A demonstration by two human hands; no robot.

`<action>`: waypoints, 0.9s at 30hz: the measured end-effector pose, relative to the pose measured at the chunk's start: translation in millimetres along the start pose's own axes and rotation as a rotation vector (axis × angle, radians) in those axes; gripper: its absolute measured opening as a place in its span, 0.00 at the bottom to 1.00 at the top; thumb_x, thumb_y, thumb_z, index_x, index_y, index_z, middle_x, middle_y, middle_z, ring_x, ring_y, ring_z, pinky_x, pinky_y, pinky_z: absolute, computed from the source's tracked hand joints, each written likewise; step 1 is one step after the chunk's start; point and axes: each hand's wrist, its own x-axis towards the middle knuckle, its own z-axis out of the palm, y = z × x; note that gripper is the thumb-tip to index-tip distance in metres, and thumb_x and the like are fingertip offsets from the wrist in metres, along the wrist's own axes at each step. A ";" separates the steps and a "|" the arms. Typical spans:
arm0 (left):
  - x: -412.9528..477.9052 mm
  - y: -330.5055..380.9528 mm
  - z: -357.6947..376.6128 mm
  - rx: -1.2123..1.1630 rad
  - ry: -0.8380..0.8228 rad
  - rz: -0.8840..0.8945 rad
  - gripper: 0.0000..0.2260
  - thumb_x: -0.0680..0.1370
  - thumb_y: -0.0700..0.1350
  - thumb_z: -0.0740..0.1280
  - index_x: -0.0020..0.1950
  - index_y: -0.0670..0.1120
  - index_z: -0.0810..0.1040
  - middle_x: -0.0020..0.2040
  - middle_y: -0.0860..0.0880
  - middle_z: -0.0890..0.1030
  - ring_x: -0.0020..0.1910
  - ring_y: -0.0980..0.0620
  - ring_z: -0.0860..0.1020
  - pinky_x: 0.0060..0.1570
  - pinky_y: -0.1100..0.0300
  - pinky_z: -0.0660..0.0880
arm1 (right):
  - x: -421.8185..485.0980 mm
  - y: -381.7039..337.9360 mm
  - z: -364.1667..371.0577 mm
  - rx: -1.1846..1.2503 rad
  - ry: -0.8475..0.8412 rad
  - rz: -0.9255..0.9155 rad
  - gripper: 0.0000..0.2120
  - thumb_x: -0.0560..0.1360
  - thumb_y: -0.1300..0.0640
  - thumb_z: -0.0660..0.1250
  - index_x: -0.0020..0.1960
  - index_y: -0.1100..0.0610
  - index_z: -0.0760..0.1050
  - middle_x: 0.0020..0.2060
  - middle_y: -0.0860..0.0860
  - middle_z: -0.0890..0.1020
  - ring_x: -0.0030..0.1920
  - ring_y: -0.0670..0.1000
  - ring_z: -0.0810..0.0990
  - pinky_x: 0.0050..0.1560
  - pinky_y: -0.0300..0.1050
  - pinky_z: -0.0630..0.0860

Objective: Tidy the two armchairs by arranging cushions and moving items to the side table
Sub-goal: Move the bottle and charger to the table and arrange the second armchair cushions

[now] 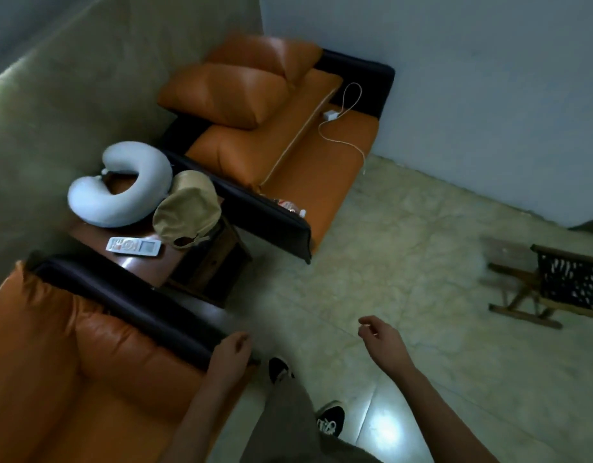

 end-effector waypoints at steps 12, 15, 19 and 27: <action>142.8 158.0 -15.2 -0.072 -0.077 0.093 0.12 0.83 0.46 0.64 0.66 0.48 0.78 0.56 0.52 0.81 0.51 0.59 0.78 0.46 0.69 0.72 | 130.6 -5.0 -103.9 -0.005 0.059 0.261 0.13 0.81 0.56 0.64 0.64 0.55 0.78 0.51 0.55 0.84 0.50 0.55 0.83 0.55 0.48 0.77; 175.7 204.6 -28.2 -0.076 -0.087 0.133 0.12 0.81 0.46 0.66 0.65 0.49 0.78 0.55 0.53 0.81 0.52 0.57 0.79 0.46 0.68 0.72 | 180.4 -43.2 -135.6 -0.006 0.072 0.199 0.13 0.81 0.57 0.63 0.64 0.56 0.78 0.48 0.54 0.85 0.47 0.54 0.83 0.53 0.49 0.78; 218.5 240.9 -27.7 -0.092 -0.080 0.074 0.11 0.81 0.46 0.67 0.62 0.51 0.79 0.53 0.53 0.83 0.53 0.56 0.81 0.49 0.66 0.73 | 244.5 -76.4 -167.8 -0.001 0.063 0.164 0.13 0.82 0.57 0.63 0.64 0.57 0.78 0.53 0.57 0.84 0.53 0.56 0.82 0.56 0.49 0.76; 285.2 306.1 16.0 -0.291 0.077 -0.213 0.07 0.81 0.44 0.67 0.59 0.50 0.78 0.47 0.52 0.82 0.41 0.56 0.79 0.46 0.55 0.76 | 397.8 -141.3 -258.8 -0.211 -0.180 -0.001 0.14 0.81 0.56 0.62 0.65 0.55 0.77 0.44 0.49 0.81 0.45 0.49 0.81 0.45 0.43 0.75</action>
